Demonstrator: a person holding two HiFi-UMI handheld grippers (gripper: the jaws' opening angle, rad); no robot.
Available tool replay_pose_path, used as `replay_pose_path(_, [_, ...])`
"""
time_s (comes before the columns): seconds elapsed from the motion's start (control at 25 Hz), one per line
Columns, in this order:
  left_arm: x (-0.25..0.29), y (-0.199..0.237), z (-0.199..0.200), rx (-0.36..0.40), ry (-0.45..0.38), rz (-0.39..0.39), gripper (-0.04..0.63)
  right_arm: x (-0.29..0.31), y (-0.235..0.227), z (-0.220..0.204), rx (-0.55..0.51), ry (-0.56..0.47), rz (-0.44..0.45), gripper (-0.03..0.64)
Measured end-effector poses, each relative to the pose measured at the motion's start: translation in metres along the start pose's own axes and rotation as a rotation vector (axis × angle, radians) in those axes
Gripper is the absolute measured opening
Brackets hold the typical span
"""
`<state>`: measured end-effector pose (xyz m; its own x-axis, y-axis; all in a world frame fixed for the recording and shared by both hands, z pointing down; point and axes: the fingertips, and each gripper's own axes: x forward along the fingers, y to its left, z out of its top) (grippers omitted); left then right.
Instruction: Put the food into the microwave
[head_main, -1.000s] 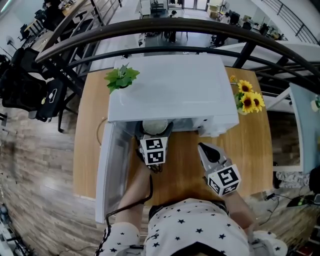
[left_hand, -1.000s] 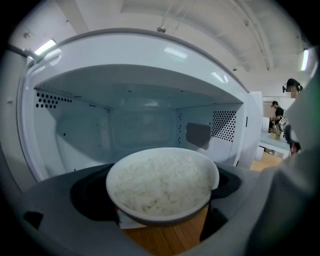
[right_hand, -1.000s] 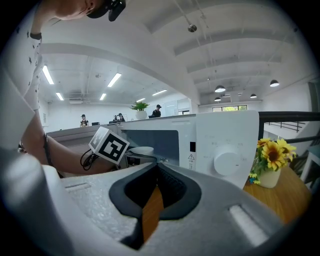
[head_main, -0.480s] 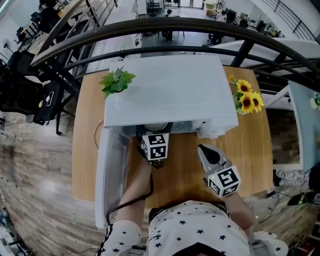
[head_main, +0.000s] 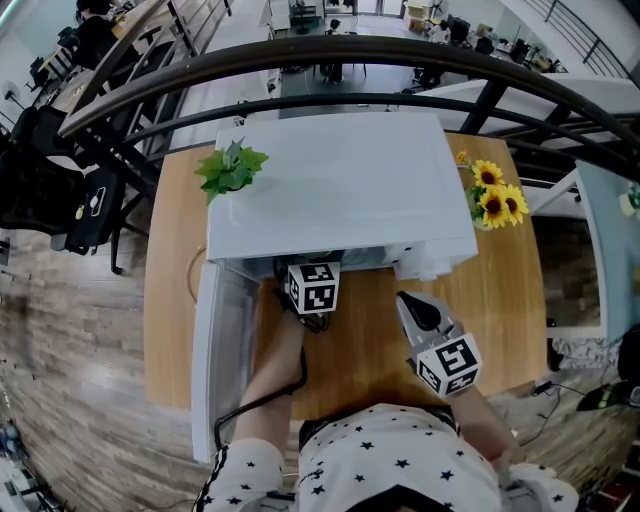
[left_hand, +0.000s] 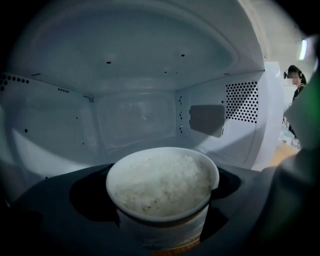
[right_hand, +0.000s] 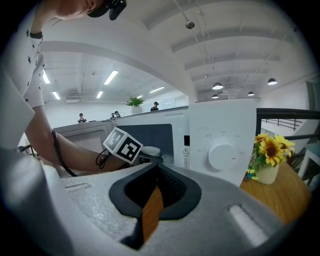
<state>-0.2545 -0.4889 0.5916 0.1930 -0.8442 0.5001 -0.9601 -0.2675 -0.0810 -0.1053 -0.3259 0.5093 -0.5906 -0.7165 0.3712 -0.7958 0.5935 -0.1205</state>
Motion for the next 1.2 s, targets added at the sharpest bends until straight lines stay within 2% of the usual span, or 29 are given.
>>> replay_pose_path(0.52, [0.005, -0.001, -0.008, 0.037, 0.04, 0.015, 0.537, -0.001, 0.0, 0.001, -0.001, -0.003, 0.0, 0.006])
replay_pose_path(1.04, [0.003, 0.0, -0.01, 0.03, 0.051, 0.055, 0.537, -0.004, 0.004, 0.003, -0.002, -0.011, -0.002, 0.006])
replay_pose_path(1.2, [0.0, -0.002, -0.013, 0.026, 0.065, 0.034, 0.537, -0.004, 0.007, 0.004, -0.003, -0.011, 0.005, 0.006])
